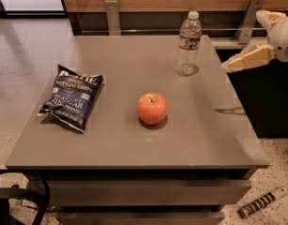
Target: Knock water bottle over
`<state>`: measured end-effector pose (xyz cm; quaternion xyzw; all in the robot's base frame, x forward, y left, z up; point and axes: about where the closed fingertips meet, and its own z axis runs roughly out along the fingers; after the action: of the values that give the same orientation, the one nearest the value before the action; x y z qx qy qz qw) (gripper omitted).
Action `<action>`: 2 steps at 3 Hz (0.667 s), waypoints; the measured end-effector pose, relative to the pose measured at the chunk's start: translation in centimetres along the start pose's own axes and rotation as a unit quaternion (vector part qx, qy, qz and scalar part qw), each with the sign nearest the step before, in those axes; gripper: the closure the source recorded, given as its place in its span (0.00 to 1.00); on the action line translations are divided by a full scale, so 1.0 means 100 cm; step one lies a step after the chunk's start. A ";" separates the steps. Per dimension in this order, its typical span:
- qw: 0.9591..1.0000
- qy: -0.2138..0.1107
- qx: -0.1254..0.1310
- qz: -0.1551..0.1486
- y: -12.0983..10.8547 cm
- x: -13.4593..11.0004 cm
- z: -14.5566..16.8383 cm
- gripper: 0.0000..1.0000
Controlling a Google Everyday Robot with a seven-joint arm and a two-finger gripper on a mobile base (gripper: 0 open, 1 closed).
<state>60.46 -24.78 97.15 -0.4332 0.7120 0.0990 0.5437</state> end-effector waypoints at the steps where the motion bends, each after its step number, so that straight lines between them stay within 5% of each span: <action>1: 0.998 -0.055 0.005 0.029 -0.014 0.000 0.015 0.00; 2: 0.992 -0.095 -0.010 0.077 -0.028 0.003 0.034 0.00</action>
Offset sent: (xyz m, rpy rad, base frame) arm 0.0598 -0.0018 -0.0101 0.3460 0.0158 0.0252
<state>64.83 -24.54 96.46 -0.3714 0.6871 0.1886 0.5953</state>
